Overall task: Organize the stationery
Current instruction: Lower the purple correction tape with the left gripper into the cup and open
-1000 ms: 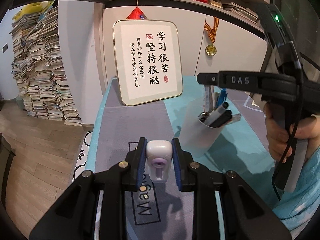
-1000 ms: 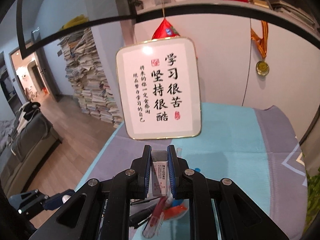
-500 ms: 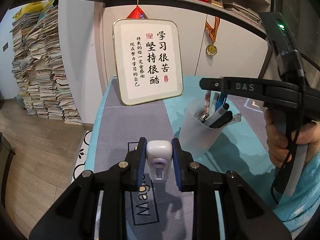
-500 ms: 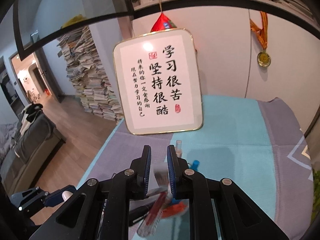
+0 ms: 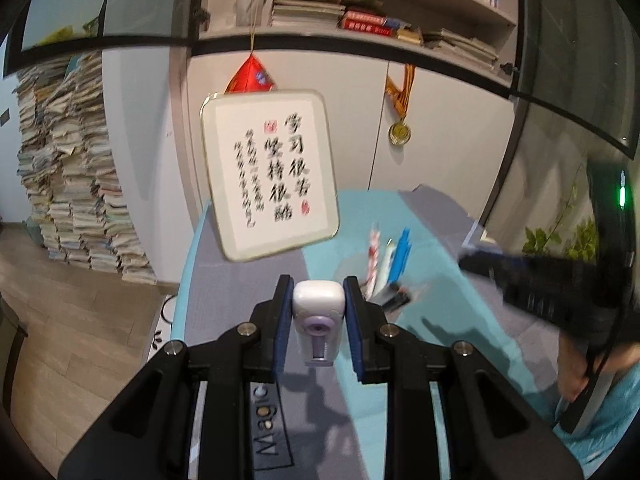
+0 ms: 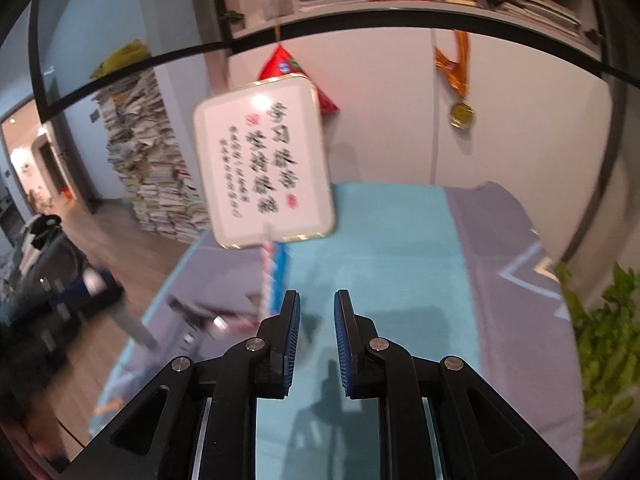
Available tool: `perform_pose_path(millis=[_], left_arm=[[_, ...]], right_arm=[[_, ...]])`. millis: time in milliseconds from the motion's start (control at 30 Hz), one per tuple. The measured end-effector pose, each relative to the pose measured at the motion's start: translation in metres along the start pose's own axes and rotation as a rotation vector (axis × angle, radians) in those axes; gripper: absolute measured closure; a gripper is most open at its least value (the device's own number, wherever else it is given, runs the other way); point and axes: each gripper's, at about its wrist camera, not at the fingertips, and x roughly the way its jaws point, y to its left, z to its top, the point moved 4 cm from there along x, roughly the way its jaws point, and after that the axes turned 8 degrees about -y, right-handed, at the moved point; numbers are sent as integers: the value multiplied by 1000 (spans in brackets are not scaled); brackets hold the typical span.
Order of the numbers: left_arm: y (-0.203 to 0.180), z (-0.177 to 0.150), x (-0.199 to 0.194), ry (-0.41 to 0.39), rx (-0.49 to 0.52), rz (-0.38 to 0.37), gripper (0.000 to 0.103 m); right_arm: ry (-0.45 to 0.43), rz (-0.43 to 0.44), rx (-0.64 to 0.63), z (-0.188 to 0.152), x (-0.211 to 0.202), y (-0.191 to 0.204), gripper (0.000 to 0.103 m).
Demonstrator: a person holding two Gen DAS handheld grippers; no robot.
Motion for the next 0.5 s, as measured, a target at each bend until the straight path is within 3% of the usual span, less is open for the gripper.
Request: perform_pose_path(millis=[333, 500], left_arm=[[-26, 47, 1, -99, -16, -27, 80], [-39, 48, 17, -92, 7, -17, 80]], right_arm=[[67, -91, -20, -39, -10, -31, 86], [63, -87, -31, -43, -15, -35, 85]])
